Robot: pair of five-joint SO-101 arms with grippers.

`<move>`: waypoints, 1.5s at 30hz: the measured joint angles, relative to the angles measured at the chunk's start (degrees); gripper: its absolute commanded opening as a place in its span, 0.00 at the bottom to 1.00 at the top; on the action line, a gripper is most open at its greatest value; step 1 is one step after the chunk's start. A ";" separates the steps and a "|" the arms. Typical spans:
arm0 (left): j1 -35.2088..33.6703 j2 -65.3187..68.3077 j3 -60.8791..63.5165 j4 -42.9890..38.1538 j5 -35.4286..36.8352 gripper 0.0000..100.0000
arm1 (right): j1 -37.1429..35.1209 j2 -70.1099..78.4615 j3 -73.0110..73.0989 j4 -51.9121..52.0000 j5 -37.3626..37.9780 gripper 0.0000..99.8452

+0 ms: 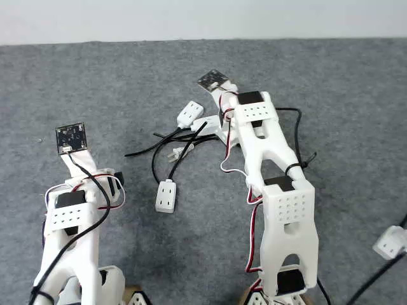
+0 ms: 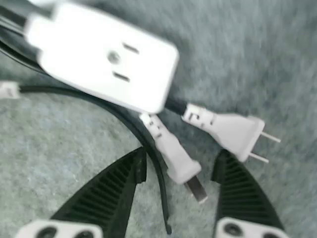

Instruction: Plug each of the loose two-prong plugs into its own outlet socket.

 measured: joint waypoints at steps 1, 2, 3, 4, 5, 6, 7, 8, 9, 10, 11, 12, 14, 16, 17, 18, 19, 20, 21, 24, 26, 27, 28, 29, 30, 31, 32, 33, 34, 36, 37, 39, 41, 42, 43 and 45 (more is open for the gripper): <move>0.00 0.00 0.00 -0.09 0.00 0.22 | -0.09 0.44 0.00 -0.88 0.70 0.16; 0.00 0.00 0.00 -0.09 0.00 0.22 | -0.09 1.23 0.00 -1.76 1.58 0.15; 0.00 0.00 0.00 -0.09 0.00 0.22 | -0.09 1.67 -0.09 -2.29 2.64 0.15; 0.00 0.00 0.00 -0.09 0.00 0.22 | -0.09 2.02 -0.09 -2.37 3.78 0.15; 0.00 0.00 0.00 -0.35 0.00 0.22 | -0.09 2.29 -0.18 -2.37 4.84 0.13; 0.00 0.00 0.26 -0.88 0.00 0.22 | -0.09 2.37 -0.18 -2.37 5.71 0.10; 0.00 0.00 0.79 -1.49 0.00 0.22 | -0.09 2.46 -0.18 -2.37 6.33 0.06; 0.00 0.00 1.14 -1.85 0.00 0.22 | 0.00 2.55 -0.18 -2.37 6.68 0.01; 0.00 0.00 1.32 -2.20 0.00 0.22 | 0.00 2.55 -0.18 -2.37 6.95 0.00; 0.00 0.00 1.32 -2.29 0.00 0.22 | 0.00 2.55 -0.26 -2.37 7.30 0.02; 0.00 0.00 1.32 -2.46 0.00 0.22 | 0.18 2.55 -0.26 -2.46 7.38 0.01; 0.00 0.00 1.32 -2.55 0.00 0.22 | 0.44 2.55 -0.53 -2.29 7.38 0.01; 0.00 0.00 1.32 -2.55 0.00 0.22 | 0.70 2.46 -1.23 -0.44 7.38 0.01; 0.00 0.00 1.32 -2.55 0.00 0.22 | 1.58 1.14 -0.18 1.58 5.89 0.01; 0.00 0.00 1.32 -2.55 0.00 0.22 | 2.29 0.70 -0.18 2.64 4.31 0.01; 0.00 0.00 1.32 -2.55 0.00 0.22 | 2.99 0.09 -0.09 3.60 2.64 0.01; 0.00 0.00 1.32 -2.55 0.00 0.22 | 3.87 -0.62 -0.09 4.92 0.79 0.01; 0.00 0.00 1.32 -2.55 0.00 0.22 | 4.92 -1.41 -0.09 6.59 -0.97 0.01; 0.00 0.00 1.32 -2.55 0.00 0.22 | 5.89 -2.37 -0.09 7.91 -2.55 0.01; 0.00 0.00 1.32 -2.55 0.00 0.22 | 8.35 -5.71 -0.09 13.10 -7.12 0.01; 0.00 0.00 1.32 -2.55 0.00 0.22 | 9.58 -7.30 -0.09 16.79 -10.02 0.01; 0.00 0.00 1.32 -2.55 0.00 0.22 | 10.11 -7.82 0.00 18.55 -11.16 0.01; 0.00 0.00 1.32 -2.55 0.00 0.22 | 10.64 -8.62 0.44 19.96 -12.22 0.01; 0.00 0.00 1.32 -2.55 0.00 0.22 | 11.25 -9.49 1.41 21.01 -13.01 0.01; 0.00 0.00 1.32 -2.55 0.00 0.22 | 11.87 -10.46 2.81 21.80 -13.71 0.01; 0.00 0.00 1.32 -2.55 0.00 0.22 | 12.40 -11.78 4.48 22.07 -14.15 0.01; 0.00 0.00 1.32 -2.55 0.00 0.22 | 13.01 -13.10 6.51 22.07 -14.42 0.01; 0.00 0.00 1.32 -2.55 0.00 0.22 | 13.54 -14.86 8.97 22.07 -14.59 0.01; 0.00 0.00 1.32 -2.55 0.00 0.22 | 13.80 -16.97 11.69 21.89 -14.68 0.01; 0.00 0.00 1.32 -2.55 0.00 0.22 | 13.98 -22.24 18.37 19.69 -14.86 0.01; 0.00 0.00 1.32 -2.55 0.00 0.22 | 13.98 -25.41 21.98 17.85 -14.95 0.01; 0.00 0.00 1.32 -2.55 0.00 0.22 | 14.24 -32.35 30.24 13.80 -15.03 0.01; 0.00 0.00 1.32 -2.55 0.00 0.22 | 14.77 -39.21 38.51 9.67 -15.03 0.01; 0.00 0.00 1.32 -2.55 0.00 0.22 | 15.12 -42.29 42.64 8.00 -15.03 0.01; 0.00 0.00 1.32 -2.55 0.00 0.22 | 15.74 -45.10 46.42 6.59 -15.03 0.01; 0.18 0.00 1.32 -2.55 0.00 0.22 | 17.32 -49.14 52.92 4.48 -15.03 0.01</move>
